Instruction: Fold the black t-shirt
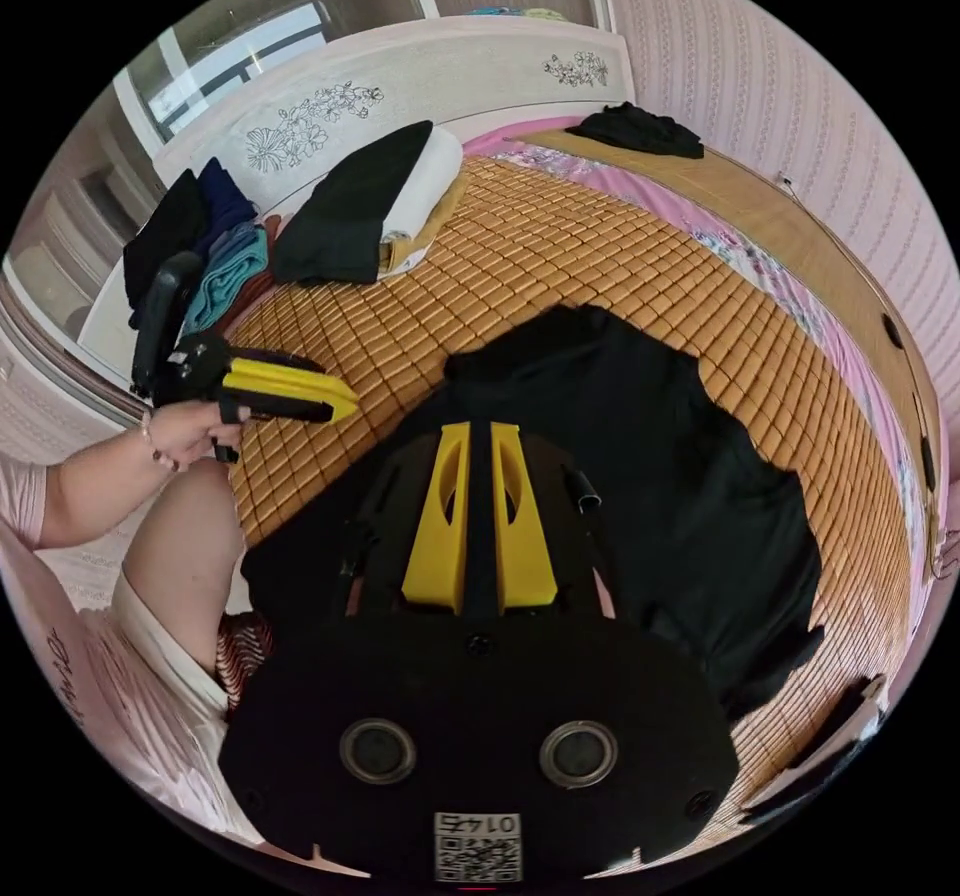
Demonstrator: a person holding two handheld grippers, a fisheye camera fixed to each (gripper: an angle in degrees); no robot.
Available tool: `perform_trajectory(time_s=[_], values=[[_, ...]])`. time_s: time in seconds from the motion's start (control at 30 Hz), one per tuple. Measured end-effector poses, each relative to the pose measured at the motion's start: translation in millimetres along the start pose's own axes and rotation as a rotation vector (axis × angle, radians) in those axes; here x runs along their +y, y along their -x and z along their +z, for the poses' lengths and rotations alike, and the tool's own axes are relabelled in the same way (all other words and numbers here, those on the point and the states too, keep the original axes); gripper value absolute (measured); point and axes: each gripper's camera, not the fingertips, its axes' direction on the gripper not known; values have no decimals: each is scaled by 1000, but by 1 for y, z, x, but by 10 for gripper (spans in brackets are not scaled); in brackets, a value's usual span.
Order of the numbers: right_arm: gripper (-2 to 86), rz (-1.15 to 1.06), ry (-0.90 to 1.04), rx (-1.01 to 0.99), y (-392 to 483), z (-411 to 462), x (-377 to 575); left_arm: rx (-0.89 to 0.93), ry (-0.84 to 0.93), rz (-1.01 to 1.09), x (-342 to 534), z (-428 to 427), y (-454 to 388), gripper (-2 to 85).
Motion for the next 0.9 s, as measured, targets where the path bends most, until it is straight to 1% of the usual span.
perform_trajectory(time_s=[0.03,0.07,0.13,0.2,0.27,0.33,0.43,0.5,0.57,0.63,0.7,0.8,0.87,0.9], values=[[52,-6,-2,14,0,18,-34,8,-4,-18,-14,6,5,29],[54,-5,2,33,0,28,-48,9,-5,-33,-21,8,8,35],[63,-1,69,104,0,73,-90,23,3,-73,-45,19,16,49],[70,14,150,111,-4,108,-107,16,26,-83,-59,29,19,54],[66,47,217,129,-12,137,-111,6,85,-90,-71,42,21,54],[11,110,162,156,-21,136,-104,-15,152,-103,-83,56,20,40],[1,131,165,85,-30,135,-102,7,153,-83,-91,62,16,3],[-1,124,171,31,-32,130,-104,22,164,-90,-95,64,17,-5],[-2,97,99,-16,-27,113,-104,40,153,-102,-96,62,18,-8],[-2,24,17,-136,-13,98,-105,76,113,-112,-93,56,17,-9],[-2,-36,47,-193,-4,107,-104,86,94,-129,-90,55,16,-10],[3,-91,120,-178,1,129,-95,83,97,-152,-89,65,13,-10],[9,-67,143,-161,-7,128,-90,85,121,-162,-89,75,10,-10],[17,-56,137,-170,-14,116,-87,86,101,-164,-90,77,7,-10]])
